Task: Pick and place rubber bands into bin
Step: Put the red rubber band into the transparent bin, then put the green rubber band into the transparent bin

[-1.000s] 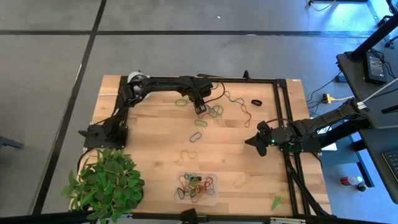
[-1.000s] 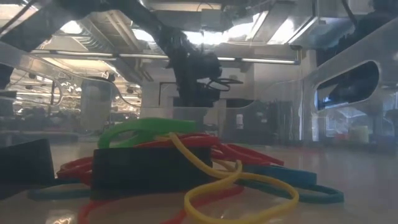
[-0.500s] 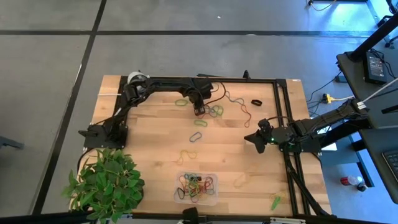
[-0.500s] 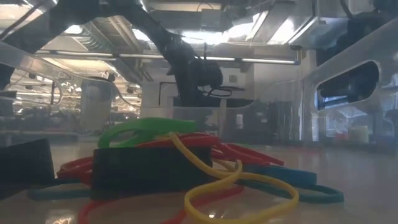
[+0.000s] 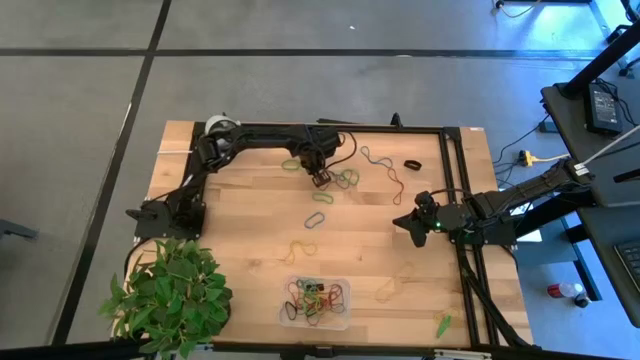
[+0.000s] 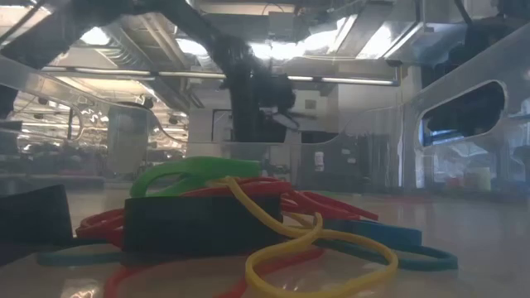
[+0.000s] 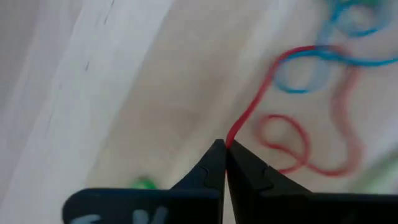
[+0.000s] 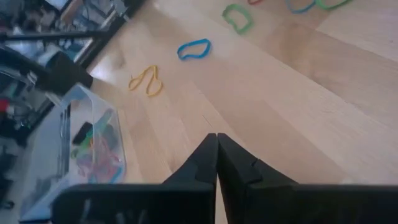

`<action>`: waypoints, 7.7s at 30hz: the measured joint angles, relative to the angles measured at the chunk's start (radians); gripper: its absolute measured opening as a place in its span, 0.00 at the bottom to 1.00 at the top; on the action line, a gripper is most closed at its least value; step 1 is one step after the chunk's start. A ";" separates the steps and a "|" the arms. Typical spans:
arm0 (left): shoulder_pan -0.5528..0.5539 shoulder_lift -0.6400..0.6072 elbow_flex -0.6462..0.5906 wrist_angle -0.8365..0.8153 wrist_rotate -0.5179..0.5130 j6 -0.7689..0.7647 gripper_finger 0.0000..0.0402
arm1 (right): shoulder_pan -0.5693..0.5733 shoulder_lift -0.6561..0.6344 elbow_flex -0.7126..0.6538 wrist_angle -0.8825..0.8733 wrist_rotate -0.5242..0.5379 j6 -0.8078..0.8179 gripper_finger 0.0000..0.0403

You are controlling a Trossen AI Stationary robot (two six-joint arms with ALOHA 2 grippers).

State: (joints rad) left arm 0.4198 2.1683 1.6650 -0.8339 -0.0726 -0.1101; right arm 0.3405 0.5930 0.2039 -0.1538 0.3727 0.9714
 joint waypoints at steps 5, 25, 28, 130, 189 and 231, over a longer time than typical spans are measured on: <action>-0.065 -0.088 0.000 -0.047 -0.056 -0.128 0.01 | 0.000 0.000 0.000 -0.008 -0.053 -0.123 0.03; -0.475 -0.399 0.001 -0.081 -0.348 -0.706 0.01 | 0.000 0.000 0.000 -0.009 -0.082 -0.273 0.03; -0.557 -0.399 0.000 -0.055 -0.352 -0.740 0.01 | 0.000 0.000 0.000 -0.009 -0.082 -0.274 0.03; 0.214 -0.026 -0.034 -0.345 0.037 -0.609 0.50 | 0.000 0.000 0.001 -0.010 0.053 -0.140 0.03; -0.221 -0.434 -0.033 -0.370 -0.145 -0.690 0.01 | 0.000 0.000 0.001 -0.045 0.053 -0.228 0.03; -0.875 -0.092 -0.031 0.055 0.099 -1.055 0.19 | 0.000 0.000 0.001 -0.098 0.016 -0.241 0.03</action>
State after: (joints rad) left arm -0.4556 2.0761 1.6337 -0.7792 0.0269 -1.1648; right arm 0.3408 0.5930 0.2047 -0.2516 0.3889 0.7307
